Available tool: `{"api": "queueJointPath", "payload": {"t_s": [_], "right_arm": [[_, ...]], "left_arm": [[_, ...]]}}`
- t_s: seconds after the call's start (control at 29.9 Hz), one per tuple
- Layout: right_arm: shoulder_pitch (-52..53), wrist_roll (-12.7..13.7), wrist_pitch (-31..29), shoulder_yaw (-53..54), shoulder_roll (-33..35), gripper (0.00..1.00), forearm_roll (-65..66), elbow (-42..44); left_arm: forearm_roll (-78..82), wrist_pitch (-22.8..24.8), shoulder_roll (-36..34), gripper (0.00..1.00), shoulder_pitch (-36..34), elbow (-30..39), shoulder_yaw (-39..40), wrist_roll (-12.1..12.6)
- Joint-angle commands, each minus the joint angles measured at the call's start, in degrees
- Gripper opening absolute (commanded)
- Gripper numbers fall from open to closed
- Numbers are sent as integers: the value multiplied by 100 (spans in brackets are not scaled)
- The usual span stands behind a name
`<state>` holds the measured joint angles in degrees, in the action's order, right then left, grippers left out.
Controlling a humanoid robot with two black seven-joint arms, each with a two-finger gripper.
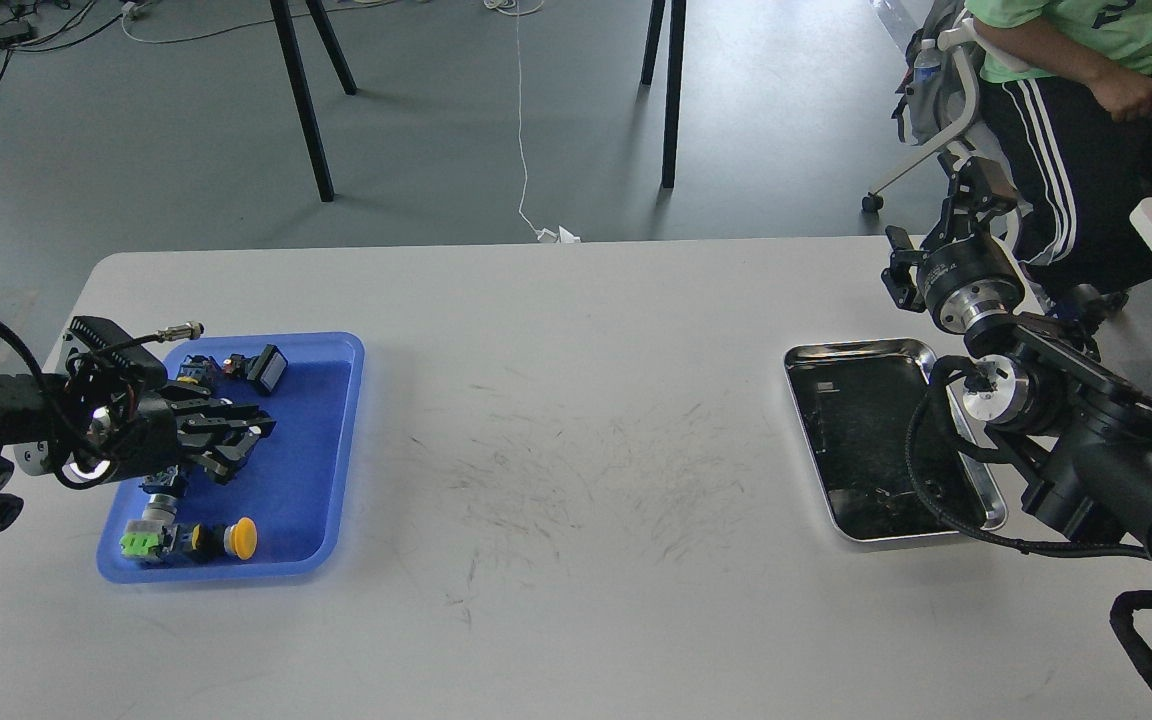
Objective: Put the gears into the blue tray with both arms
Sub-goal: 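Carry the gear into the blue tray and open the left gripper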
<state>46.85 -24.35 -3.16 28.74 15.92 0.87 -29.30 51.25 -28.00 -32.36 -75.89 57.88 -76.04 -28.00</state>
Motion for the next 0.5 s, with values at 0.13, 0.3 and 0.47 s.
{"api": "queueJointPath", "payload": {"t_s": [0.13,0.3,0.47], "right_arm": [[17,0,-1,0,8,97,9,3],[17,0,-1,0,8,97,18,-5],[26,0,-1,0,8,97,18,-5]], "left_arm": [[-1,0,-25,17,74,-22,133,0],[-9,0,-157,27,74,-22,247,0],[-9,0,-403,51,100,48,589,0]]}}
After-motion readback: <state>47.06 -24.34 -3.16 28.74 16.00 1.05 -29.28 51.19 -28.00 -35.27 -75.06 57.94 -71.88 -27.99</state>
